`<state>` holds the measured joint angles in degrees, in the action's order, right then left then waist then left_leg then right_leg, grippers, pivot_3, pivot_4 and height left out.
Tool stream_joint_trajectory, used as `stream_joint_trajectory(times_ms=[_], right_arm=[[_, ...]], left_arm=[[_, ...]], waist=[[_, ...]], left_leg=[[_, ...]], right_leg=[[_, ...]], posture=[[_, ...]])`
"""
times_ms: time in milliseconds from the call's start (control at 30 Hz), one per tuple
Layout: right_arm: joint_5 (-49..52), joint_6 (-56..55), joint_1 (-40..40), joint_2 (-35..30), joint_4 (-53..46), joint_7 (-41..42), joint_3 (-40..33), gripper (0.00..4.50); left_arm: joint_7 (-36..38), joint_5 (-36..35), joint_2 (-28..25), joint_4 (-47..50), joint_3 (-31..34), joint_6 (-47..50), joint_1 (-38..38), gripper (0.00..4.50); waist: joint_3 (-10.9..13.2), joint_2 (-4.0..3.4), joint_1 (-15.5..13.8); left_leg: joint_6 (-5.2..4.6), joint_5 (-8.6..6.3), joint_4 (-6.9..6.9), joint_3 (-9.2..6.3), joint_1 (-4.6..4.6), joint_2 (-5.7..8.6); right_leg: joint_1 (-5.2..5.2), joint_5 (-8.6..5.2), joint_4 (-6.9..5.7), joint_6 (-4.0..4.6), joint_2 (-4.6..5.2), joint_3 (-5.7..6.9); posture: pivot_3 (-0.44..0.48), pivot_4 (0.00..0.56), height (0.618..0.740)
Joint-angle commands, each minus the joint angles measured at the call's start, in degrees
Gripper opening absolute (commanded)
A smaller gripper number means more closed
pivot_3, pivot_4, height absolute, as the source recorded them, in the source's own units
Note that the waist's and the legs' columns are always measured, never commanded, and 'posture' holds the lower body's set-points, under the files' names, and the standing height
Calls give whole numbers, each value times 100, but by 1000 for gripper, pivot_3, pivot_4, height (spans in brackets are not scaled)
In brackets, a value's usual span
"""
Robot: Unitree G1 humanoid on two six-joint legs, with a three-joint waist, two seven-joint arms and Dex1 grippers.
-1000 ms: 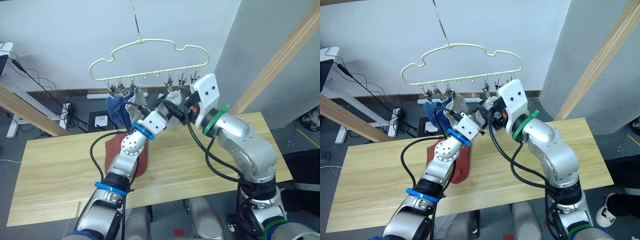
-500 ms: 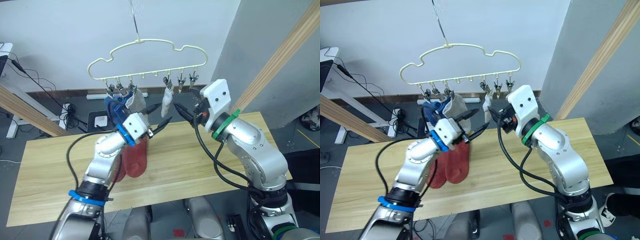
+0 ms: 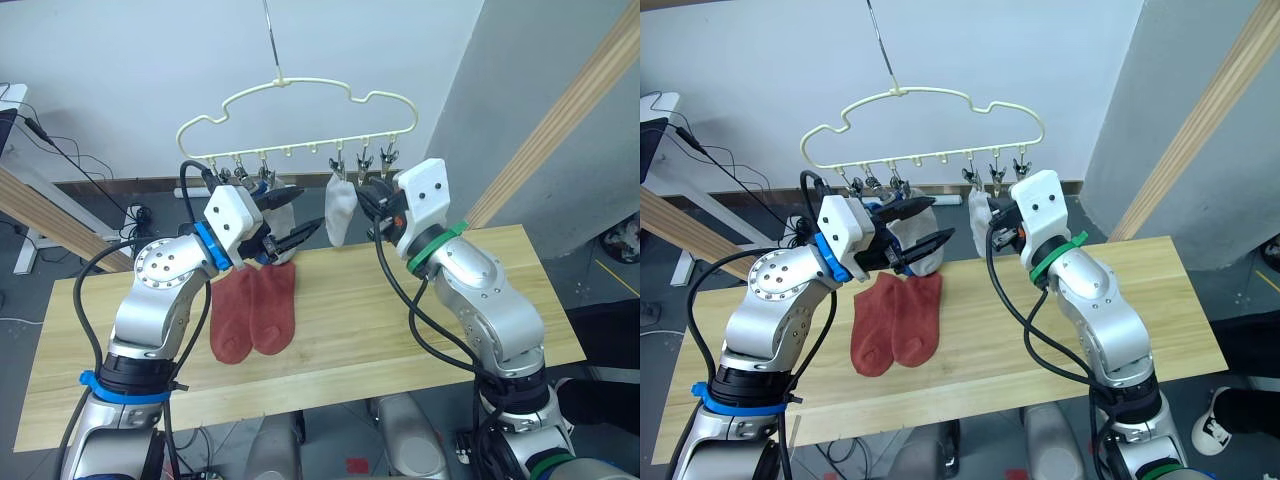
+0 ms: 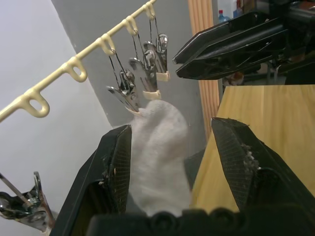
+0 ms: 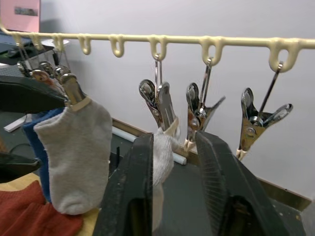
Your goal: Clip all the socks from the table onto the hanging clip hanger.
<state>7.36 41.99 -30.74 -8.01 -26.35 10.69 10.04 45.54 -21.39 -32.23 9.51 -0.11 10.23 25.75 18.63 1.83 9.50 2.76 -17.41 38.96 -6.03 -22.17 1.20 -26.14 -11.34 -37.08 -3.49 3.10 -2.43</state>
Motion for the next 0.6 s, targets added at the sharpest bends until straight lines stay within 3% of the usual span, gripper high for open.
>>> stream_joint_trajectory(times_ms=[33, 600], right_arm=[[-122, -129, -184, 113, 58, -159, -69, 1514], [-339, -571, -687, 303, 1065, -274, -78, 1514]], left_arm=[[-51, -25, 30, 240, 116, -19, 139, 2834], [-9, 222, 135, 174, 26, -128, 102, 2834]], waist=[[0, 0, -2], [0, 0, 0]], left_leg=[[0, 0, 0, 0, 0, 0], [0, 0, 0, 2, 0, 2]], right_leg=[[0, 0, 0, 0, 0, 0], [-1, 0, -1, 0, 2, -2]], posture=[[-235, 306, 733], [-229, 298, 733]])
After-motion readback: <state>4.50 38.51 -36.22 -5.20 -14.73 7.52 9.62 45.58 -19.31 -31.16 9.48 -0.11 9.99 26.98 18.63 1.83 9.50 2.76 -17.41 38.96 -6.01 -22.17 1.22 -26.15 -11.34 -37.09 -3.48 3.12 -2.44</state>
